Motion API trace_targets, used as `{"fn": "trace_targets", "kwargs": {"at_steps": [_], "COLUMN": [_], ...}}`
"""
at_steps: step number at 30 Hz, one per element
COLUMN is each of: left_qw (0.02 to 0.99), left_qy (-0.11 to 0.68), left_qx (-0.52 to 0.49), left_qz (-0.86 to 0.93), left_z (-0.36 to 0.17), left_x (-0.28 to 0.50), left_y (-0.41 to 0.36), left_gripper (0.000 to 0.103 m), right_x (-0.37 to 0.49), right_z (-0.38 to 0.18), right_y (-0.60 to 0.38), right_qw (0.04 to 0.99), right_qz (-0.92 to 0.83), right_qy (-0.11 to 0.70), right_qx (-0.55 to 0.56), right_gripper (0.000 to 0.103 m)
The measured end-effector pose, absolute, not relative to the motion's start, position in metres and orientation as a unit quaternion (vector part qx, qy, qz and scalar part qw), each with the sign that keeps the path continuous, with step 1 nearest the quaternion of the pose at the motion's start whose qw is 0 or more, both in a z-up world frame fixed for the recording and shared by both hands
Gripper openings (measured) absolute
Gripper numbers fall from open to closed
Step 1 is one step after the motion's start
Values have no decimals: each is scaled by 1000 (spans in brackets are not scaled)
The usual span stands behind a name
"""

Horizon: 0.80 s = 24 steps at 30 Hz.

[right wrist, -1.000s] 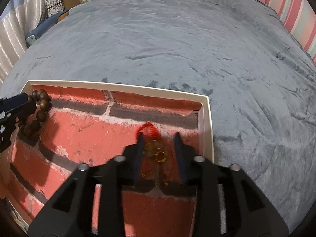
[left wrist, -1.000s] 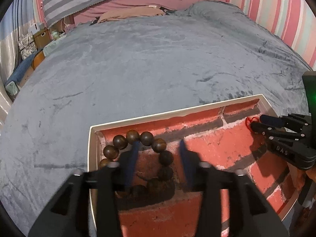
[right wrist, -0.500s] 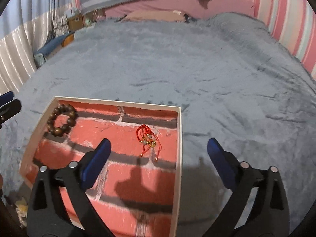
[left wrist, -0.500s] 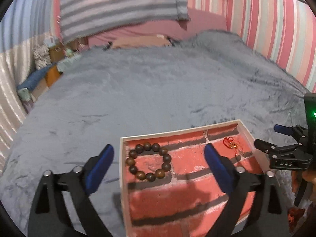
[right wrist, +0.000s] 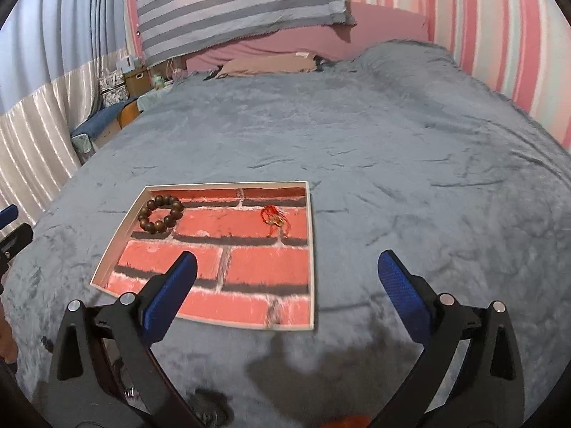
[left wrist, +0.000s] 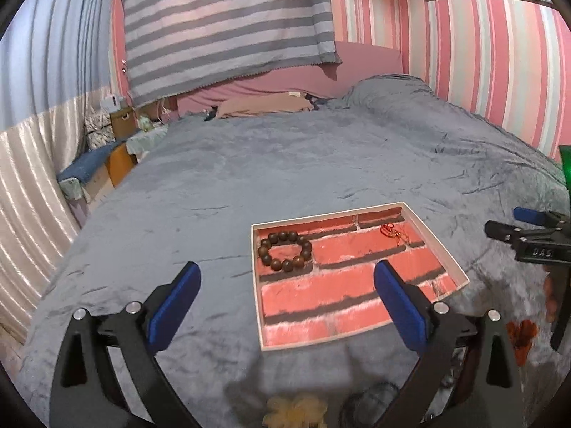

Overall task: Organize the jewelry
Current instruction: 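Move the left tool to the white watch while the right tool approaches the red-ball hair tie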

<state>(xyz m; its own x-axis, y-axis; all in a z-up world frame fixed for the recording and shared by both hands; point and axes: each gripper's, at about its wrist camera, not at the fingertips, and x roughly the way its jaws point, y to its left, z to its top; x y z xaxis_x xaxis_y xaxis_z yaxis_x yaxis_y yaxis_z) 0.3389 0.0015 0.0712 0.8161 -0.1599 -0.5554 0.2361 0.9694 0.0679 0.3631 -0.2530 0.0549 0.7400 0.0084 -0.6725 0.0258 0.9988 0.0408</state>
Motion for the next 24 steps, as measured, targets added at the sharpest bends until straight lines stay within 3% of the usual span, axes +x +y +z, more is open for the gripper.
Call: {"fn": "trace_targets", "kwargs": {"at_steps": [24], "left_qw": [961], "left_qy": [265], "left_qx": [29], "left_qz": [-66], "left_z": [39], "left_x": [187], "left_y": [48], "left_gripper": [97], "right_x": [184], "right_z": [23], "right_y": [-229], "right_qw": [941], "right_qz": [-58], "right_qy": [334], "right_qx": [-25], "right_gripper": [99]}}
